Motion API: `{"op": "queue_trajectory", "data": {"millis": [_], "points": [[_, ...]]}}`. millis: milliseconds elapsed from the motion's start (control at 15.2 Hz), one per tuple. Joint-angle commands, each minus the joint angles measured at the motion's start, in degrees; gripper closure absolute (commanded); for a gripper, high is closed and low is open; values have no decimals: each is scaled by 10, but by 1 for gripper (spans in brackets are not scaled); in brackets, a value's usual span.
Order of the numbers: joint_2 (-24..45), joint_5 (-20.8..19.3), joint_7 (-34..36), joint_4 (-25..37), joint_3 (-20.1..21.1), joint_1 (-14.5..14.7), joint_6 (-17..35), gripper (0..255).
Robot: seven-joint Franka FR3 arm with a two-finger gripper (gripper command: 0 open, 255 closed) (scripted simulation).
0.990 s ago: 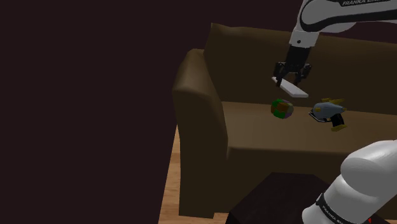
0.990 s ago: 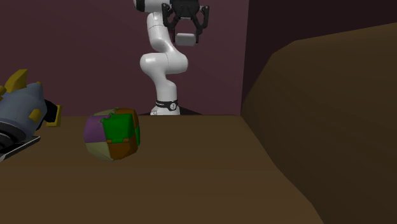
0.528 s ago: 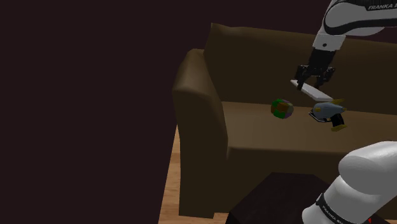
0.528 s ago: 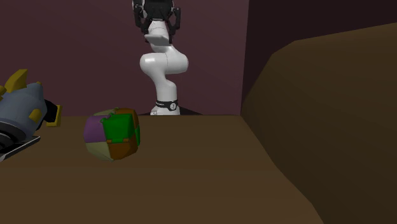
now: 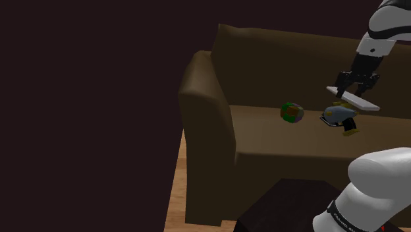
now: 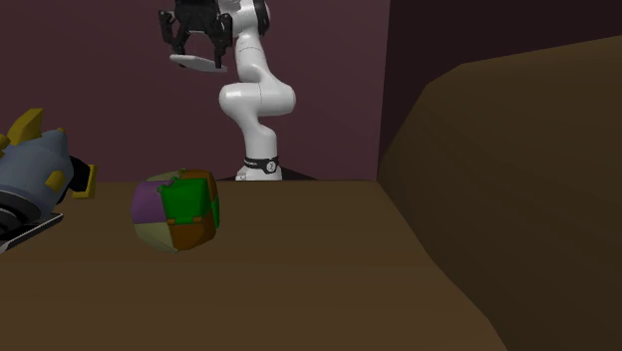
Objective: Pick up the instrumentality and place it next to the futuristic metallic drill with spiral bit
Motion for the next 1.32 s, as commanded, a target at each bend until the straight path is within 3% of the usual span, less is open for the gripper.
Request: {"op": "queue_trajectory", "data": {"millis": [0, 528, 1254], "points": [[-8, -17, -26, 0, -22, -10, -3, 255], [-16, -80, -128, 28, -112, -41, -14, 255], [-29, -105, -119, -59, -138, -51, 61, 255]]}}
